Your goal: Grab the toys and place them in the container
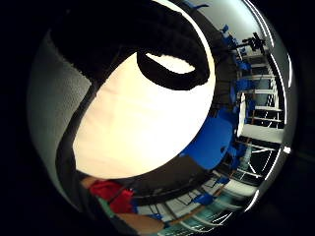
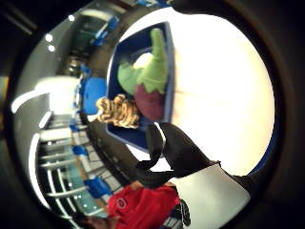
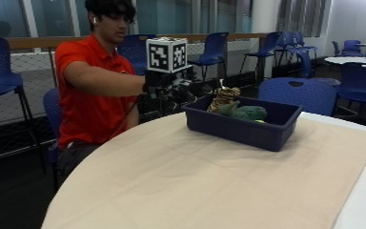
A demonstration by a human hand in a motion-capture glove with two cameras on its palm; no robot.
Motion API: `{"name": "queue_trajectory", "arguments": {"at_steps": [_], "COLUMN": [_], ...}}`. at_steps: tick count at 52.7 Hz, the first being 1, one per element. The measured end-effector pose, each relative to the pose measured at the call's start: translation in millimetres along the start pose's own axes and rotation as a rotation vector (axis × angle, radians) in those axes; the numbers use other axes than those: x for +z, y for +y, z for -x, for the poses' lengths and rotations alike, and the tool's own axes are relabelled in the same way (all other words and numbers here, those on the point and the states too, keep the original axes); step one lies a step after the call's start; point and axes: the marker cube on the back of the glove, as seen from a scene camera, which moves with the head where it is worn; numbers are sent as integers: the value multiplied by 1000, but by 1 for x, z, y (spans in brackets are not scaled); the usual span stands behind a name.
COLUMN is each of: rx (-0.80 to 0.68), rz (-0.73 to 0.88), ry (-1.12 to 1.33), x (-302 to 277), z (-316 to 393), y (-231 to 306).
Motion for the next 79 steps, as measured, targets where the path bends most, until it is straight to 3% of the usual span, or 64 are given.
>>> {"name": "queue_trajectory", "arguments": {"at_steps": [29, 79], "rx": [51, 45], "rz": [-33, -46], "ry": [-55, -38], "x": [79, 54], "z": [-103, -92], "y": [89, 102]}}
